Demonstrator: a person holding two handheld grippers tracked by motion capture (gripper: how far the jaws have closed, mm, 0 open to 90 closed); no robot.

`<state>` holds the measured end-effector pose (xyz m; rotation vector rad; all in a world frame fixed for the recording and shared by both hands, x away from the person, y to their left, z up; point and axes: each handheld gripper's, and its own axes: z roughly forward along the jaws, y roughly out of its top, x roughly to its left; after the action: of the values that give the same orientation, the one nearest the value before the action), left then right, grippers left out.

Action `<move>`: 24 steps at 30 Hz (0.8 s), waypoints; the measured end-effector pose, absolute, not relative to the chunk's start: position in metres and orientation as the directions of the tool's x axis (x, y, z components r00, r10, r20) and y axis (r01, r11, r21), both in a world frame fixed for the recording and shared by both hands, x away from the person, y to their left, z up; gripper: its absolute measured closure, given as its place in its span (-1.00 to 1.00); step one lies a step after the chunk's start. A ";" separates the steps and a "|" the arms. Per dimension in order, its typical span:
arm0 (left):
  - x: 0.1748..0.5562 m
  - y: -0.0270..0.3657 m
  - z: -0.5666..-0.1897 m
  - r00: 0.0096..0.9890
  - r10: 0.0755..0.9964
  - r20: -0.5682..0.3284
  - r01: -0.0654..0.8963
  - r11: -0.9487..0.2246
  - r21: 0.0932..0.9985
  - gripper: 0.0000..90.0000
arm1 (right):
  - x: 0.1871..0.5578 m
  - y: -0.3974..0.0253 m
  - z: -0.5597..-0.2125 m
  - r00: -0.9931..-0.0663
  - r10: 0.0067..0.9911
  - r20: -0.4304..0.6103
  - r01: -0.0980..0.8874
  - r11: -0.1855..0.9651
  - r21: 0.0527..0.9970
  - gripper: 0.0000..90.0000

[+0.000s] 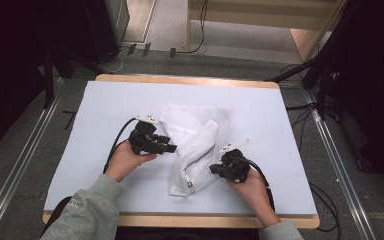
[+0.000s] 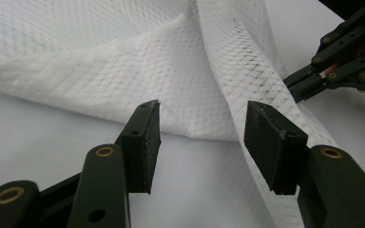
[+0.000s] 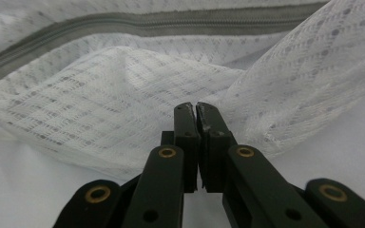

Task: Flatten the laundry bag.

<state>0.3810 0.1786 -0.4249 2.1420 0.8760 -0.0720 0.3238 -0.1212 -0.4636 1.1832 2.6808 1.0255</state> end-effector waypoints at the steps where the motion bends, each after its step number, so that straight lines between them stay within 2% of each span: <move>1: 0.382 0.176 -0.426 0.759 0.564 -0.326 0.610 -0.441 0.658 0.05 | 0.323 -0.122 -0.465 -0.707 0.671 0.221 0.646 0.487 0.588 0.97; 11: 0.390 0.153 -0.432 0.776 0.543 -0.322 0.592 -0.452 0.667 0.05 | 0.321 -0.130 -0.456 -0.697 0.680 0.227 0.637 0.441 0.632 0.90; 24: 0.407 0.130 -0.443 0.780 0.541 -0.315 0.593 -0.476 0.650 0.07 | 0.333 -0.141 -0.440 -0.672 0.718 0.183 0.599 0.380 0.705 0.64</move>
<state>0.4071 0.1304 -0.4430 2.1805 0.8392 -0.0842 0.3330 -0.1406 -0.4398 1.1922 2.4793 1.1671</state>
